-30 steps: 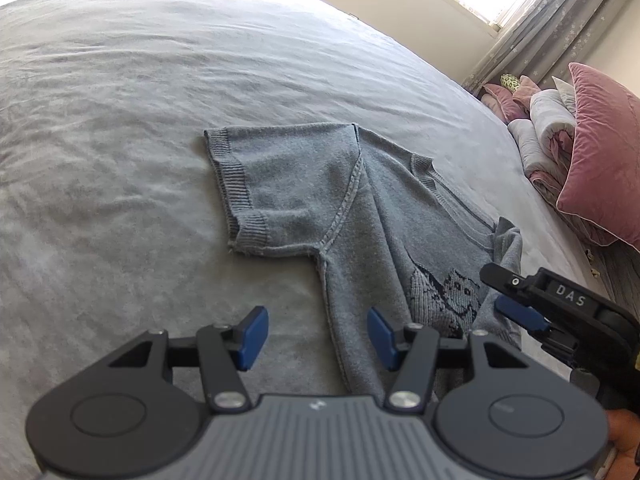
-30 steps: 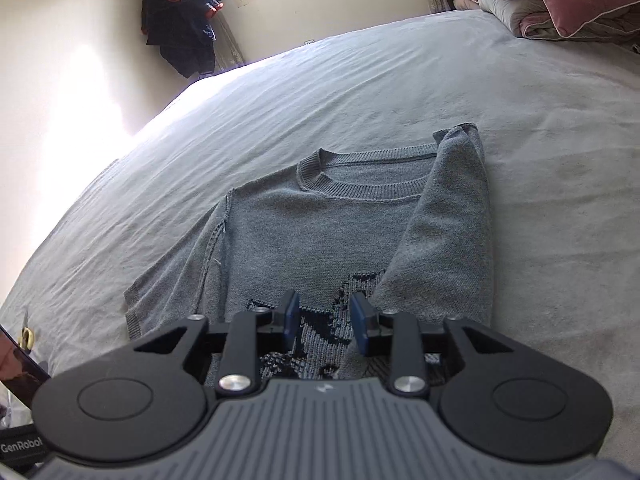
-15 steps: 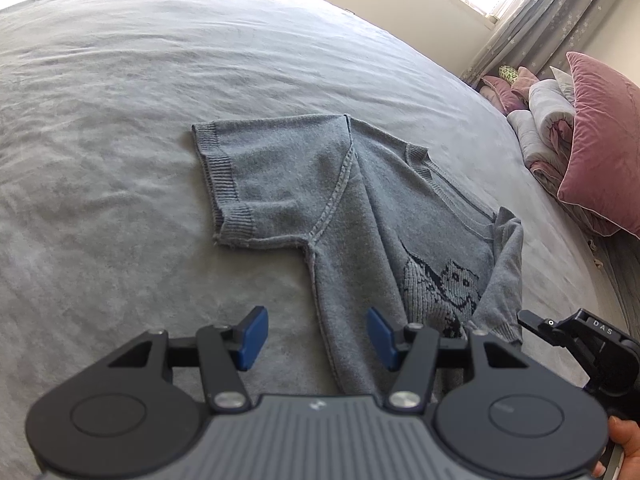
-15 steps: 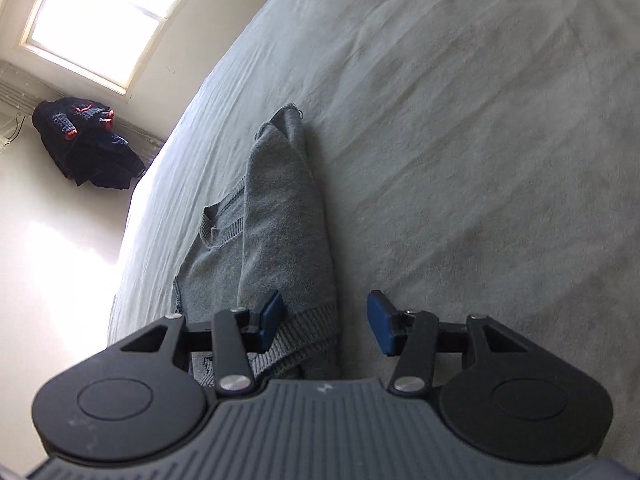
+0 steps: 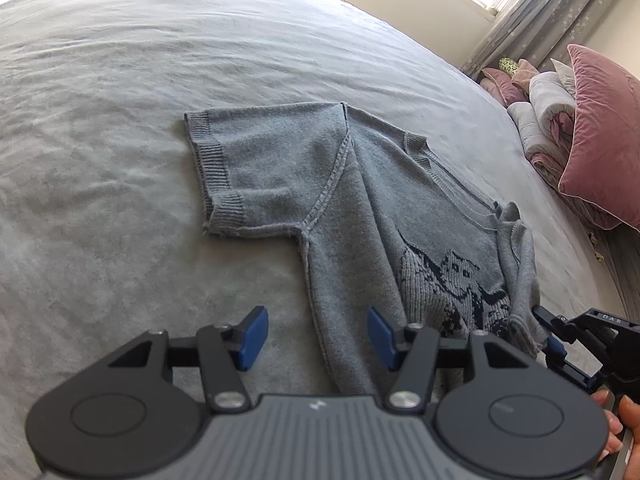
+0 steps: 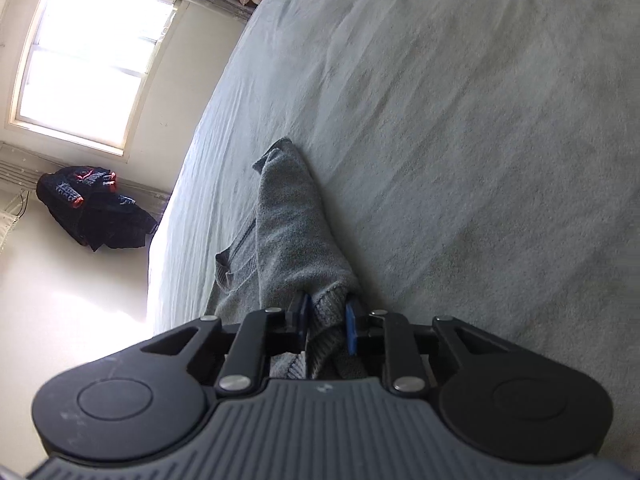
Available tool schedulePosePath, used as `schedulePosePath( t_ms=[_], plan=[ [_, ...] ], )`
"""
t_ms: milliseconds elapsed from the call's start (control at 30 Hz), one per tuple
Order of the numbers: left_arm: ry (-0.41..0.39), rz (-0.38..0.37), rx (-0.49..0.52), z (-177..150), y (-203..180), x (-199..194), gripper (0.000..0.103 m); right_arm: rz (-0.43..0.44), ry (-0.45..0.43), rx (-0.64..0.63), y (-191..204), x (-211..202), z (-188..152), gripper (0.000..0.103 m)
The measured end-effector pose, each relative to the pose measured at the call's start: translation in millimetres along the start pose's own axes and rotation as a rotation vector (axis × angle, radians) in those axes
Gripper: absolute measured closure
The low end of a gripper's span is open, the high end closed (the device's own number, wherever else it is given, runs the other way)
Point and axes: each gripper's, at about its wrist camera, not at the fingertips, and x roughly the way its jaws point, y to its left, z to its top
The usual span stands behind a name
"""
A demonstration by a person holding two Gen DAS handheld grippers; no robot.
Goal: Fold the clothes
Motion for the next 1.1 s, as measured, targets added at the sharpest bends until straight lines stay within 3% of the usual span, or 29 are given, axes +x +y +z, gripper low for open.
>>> schedulePosePath(
  t_ms=[267, 500, 700, 933, 1100],
  plan=[
    [0.002, 0.003, -0.001, 1, 1, 0, 0.047, -0.064, -0.171, -0.074, -2, -12, 45, 0.097],
    [0.006, 0.011, 0.006, 1, 0, 3, 0.047, -0.211, -0.353, -0.274, 22, -13, 88, 0.097],
    [0.008, 0.020, 0.012, 2, 0, 5, 0.047, -0.334, -0.478, -0.415, 17, -23, 106, 0.098],
    [0.010, 0.025, 0.026, 3, -1, 7, 0.047, -0.408, -0.520, -0.479, 5, -18, 132, 0.098],
    [0.011, 0.026, 0.026, 5, 0, 9, 0.048, -0.388, -0.427, -0.490, -2, -12, 127, 0.094]
  ],
)
